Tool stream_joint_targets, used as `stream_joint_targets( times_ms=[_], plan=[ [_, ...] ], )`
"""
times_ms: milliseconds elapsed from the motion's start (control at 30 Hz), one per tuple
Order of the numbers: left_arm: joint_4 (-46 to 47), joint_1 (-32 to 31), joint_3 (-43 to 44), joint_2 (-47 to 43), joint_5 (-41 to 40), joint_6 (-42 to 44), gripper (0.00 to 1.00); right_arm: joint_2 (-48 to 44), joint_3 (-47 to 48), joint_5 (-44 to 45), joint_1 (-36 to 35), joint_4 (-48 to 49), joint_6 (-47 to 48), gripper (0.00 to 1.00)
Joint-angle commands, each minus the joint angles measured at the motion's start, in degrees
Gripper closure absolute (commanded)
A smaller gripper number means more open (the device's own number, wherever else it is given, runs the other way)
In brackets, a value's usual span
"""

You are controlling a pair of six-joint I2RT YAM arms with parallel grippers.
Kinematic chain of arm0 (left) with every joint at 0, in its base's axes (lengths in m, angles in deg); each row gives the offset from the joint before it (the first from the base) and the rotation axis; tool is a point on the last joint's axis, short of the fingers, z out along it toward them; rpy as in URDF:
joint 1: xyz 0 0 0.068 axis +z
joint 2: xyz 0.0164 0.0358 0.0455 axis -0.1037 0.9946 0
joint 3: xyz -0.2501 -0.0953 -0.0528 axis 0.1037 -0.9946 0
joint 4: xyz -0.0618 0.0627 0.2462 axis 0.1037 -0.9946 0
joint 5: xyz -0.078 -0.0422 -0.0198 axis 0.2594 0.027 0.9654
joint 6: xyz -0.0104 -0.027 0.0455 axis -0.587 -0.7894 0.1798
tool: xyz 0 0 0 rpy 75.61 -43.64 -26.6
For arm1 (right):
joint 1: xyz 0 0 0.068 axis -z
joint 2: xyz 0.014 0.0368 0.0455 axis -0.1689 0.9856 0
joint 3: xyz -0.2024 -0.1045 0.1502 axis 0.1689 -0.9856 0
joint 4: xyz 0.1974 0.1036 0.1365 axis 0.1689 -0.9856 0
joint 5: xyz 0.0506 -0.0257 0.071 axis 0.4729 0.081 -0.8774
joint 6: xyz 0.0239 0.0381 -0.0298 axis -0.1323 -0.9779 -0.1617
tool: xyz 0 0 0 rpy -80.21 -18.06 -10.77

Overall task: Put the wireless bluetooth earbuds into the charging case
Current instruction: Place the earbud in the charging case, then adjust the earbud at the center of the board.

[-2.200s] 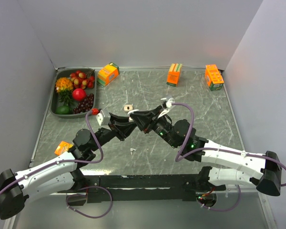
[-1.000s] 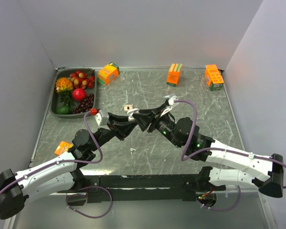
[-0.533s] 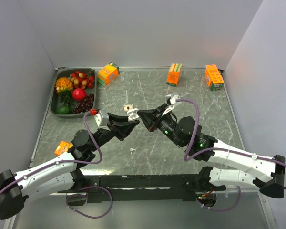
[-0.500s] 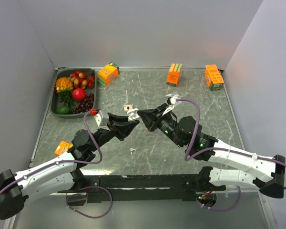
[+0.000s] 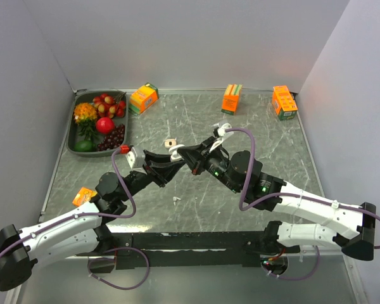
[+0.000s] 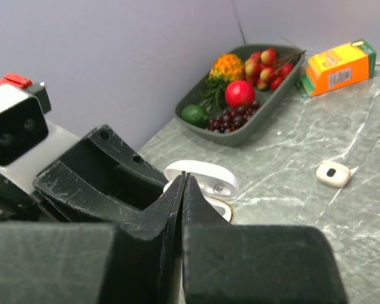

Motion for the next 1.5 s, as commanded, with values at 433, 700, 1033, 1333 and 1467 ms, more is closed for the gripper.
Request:
stream_joint_targets(
  times_ms=[433, 700, 1033, 1333, 1467],
  plan=[
    [1.86, -0.45, 0.64, -1.03, -0.04, 0.96, 0.99, 0.71, 4.41, -3.27, -1.25, -1.83, -0.25, 1.00],
    [-0.69, -0.63, 0.29, -2.52, 1.28, 3.68, 0.99, 1.76, 16.05, -0.28, -1.17, -15.78, 4.58, 1.00],
    [-3.68, -0.80, -2.43, -5.69, -1.26, 8.96, 0.99, 4.32, 30.78, 2.09, -0.99, -39.09, 4.51, 1.00],
    [-14.13, -0.80, -1.73, -13.77, -9.79, 6.94, 0.99, -0.35, 8.46, -6.22, 2.79, -37.25, -2.97, 0.58],
    [-20.27, -0.80, -3.66, -20.18, -14.27, 4.14, 0.99, 9.21, 3.46, -13.71, 2.96, -36.91, -3.76, 0.51]
  ],
)
